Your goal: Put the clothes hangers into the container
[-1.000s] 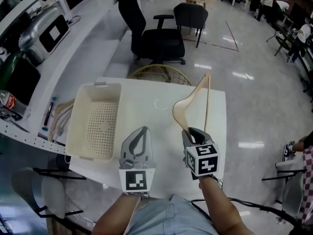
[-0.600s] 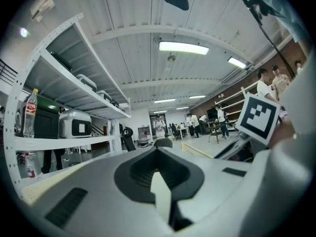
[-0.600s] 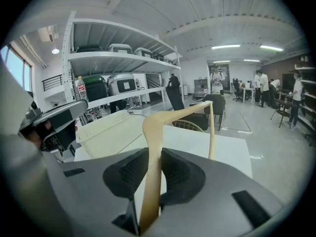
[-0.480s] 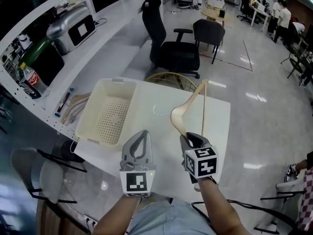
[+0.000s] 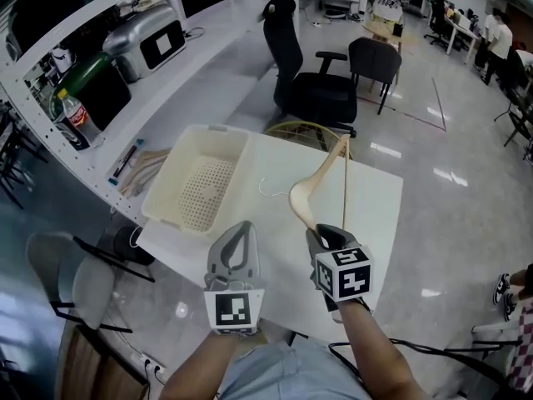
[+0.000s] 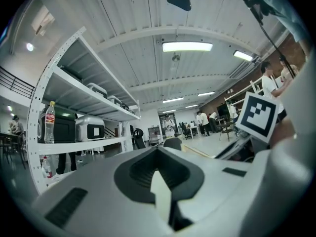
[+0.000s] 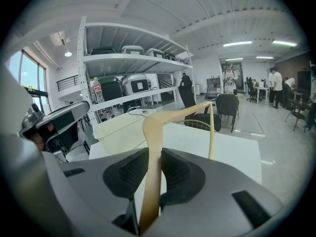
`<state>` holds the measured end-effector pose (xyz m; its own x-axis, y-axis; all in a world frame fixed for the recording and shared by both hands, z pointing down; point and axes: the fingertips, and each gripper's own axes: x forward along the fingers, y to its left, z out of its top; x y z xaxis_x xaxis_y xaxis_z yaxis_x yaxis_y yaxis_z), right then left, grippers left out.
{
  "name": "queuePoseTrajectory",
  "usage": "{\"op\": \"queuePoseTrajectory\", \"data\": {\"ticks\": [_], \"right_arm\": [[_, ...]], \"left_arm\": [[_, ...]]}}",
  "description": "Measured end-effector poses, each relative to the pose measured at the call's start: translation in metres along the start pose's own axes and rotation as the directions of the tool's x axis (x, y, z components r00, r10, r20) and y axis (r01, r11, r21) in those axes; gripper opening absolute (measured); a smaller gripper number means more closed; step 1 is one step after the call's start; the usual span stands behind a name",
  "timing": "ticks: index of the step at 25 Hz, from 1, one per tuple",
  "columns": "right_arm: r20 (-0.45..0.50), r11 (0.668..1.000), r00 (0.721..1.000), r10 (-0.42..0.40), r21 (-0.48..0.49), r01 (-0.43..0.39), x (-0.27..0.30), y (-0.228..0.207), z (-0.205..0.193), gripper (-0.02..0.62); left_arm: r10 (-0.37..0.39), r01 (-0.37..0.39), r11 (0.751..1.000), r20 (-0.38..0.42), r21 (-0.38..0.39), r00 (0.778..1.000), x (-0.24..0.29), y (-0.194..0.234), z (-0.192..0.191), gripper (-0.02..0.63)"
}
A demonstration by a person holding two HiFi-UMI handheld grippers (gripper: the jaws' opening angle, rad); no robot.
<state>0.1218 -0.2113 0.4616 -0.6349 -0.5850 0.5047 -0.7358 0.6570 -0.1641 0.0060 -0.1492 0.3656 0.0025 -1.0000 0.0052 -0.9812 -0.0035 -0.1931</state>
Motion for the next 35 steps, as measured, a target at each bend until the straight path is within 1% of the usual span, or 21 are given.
{"op": "queuePoseTrajectory", "data": {"ticks": [3,6,10,14,16,17,20,24,27,30,33,35], "right_arm": [[-0.003,1.0,1.0,0.005,-0.002,-0.005,0.005,0.007,0.003,0.089],[0.001,1.0,1.0,-0.004,0.001,0.004,0.014,0.012,0.012,0.089],[-0.001,0.999,0.999,-0.033,0.007,0.034,0.031,0.025,0.023,0.089],[0.002,0.995,0.996,-0.091,0.038,0.091,0.056,0.041,0.036,0.089],[0.001,0.992,0.993,-0.115,0.057,0.115,0.071,0.054,0.046,0.089],[0.002,0.99,0.992,-0.124,0.065,0.123,0.079,0.062,0.051,0.089],[0.016,0.986,0.989,-0.146,0.079,0.145,0.099,0.087,0.071,0.089],[0.03,0.984,0.987,-0.156,0.092,0.153,0.122,0.119,0.093,0.089],[0.039,0.983,0.987,-0.156,0.103,0.152,0.139,0.141,0.108,0.089],[0.052,0.983,0.986,-0.158,0.104,0.152,0.155,0.158,0.121,0.089],[0.069,0.983,0.985,-0.16,0.1,0.152,0.167,0.174,0.134,0.089],[0.08,0.984,0.984,-0.157,0.096,0.15,0.173,0.183,0.141,0.089]], "left_arm": [[0.005,-0.005,1.0,0.005,-0.002,1.0,-0.001,0.009,0.0,0.011],[-0.005,0.005,1.0,0.017,0.014,1.0,0.004,0.024,-0.002,0.011],[-0.022,0.022,1.0,0.022,-0.015,1.0,0.013,0.054,-0.008,0.011],[-0.093,0.092,0.996,0.046,0.013,0.995,0.028,0.088,-0.018,0.012],[-0.121,0.122,0.992,0.049,-0.014,0.991,0.036,0.11,-0.02,0.012],[-0.136,0.137,0.99,0.053,-0.016,0.989,0.04,0.122,-0.022,0.012],[-0.176,0.176,0.984,0.073,0.007,0.982,0.051,0.156,-0.024,0.012],[-0.196,0.199,0.979,0.087,-0.032,0.977,0.057,0.196,-0.024,0.011],[-0.213,0.214,0.977,0.101,-0.003,0.972,0.061,0.225,-0.027,0.012],[-0.215,0.22,0.975,0.105,-0.031,0.971,0.063,0.247,-0.029,0.012],[-0.234,0.236,0.972,0.126,0.005,0.964,0.067,0.264,-0.033,0.011],[-0.236,0.237,0.971,0.13,0.01,0.963,0.069,0.273,-0.035,0.011]]}}
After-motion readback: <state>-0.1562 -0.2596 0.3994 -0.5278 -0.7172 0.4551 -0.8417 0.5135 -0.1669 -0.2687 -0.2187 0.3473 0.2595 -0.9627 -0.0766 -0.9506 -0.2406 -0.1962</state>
